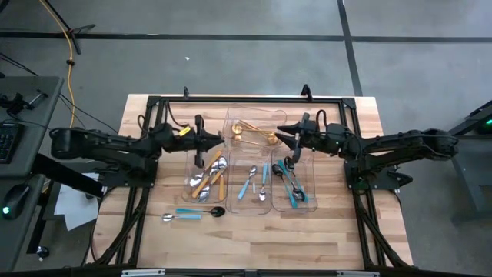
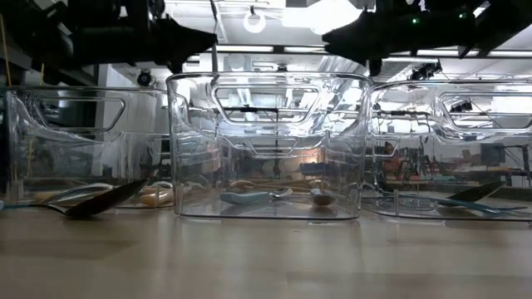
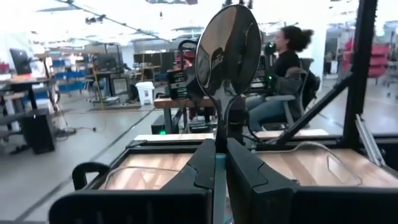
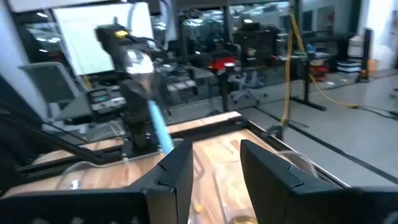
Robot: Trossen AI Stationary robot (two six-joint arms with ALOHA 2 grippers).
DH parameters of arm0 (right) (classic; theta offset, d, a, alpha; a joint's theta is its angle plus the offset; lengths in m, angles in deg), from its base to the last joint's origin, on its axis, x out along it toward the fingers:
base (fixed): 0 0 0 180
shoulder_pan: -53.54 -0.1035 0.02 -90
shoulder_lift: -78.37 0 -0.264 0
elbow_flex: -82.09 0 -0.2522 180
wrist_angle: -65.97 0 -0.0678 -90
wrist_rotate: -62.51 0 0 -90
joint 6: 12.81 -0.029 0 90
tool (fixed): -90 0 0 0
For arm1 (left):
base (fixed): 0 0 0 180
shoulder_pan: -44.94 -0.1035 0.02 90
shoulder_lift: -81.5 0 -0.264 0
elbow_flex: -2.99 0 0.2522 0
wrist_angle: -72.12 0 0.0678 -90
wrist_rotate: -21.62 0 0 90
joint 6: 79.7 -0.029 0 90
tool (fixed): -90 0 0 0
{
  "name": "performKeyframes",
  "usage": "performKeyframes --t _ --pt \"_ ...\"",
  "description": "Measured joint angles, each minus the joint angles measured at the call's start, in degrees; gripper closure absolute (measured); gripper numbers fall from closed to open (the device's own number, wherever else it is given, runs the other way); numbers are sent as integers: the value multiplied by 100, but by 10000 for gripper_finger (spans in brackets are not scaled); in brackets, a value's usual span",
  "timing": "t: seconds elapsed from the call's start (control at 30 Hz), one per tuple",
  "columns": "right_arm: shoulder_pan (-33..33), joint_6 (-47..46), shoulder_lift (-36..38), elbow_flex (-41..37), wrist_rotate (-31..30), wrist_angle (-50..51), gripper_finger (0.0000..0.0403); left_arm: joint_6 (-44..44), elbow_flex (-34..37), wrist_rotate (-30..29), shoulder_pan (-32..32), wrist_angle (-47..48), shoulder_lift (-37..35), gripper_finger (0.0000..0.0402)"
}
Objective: Sort silverware by color (type)
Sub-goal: Put the light blue spoon into the middle transparent bin
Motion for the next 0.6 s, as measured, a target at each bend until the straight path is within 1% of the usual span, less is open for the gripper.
performKeyframes --t 0.1,0.17,0.33,0.43,0.6 --pt "0 152 -316 0 324 -573 284 322 -4 60 -97 -267 143 396" --pt "0 360 -591 0 495 -1034 284 500 -58 230 -163 -301 147 396" --pt "0 479 -1024 0 534 -1757 284 930 -139 685 -196 -298 148 395" --pt "0 480 -1127 0 544 -1936 284 1003 -146 776 -191 -300 148 395" --pt "0 653 -1158 0 572 -1926 284 1006 -146 772 -193 -301 148 395"
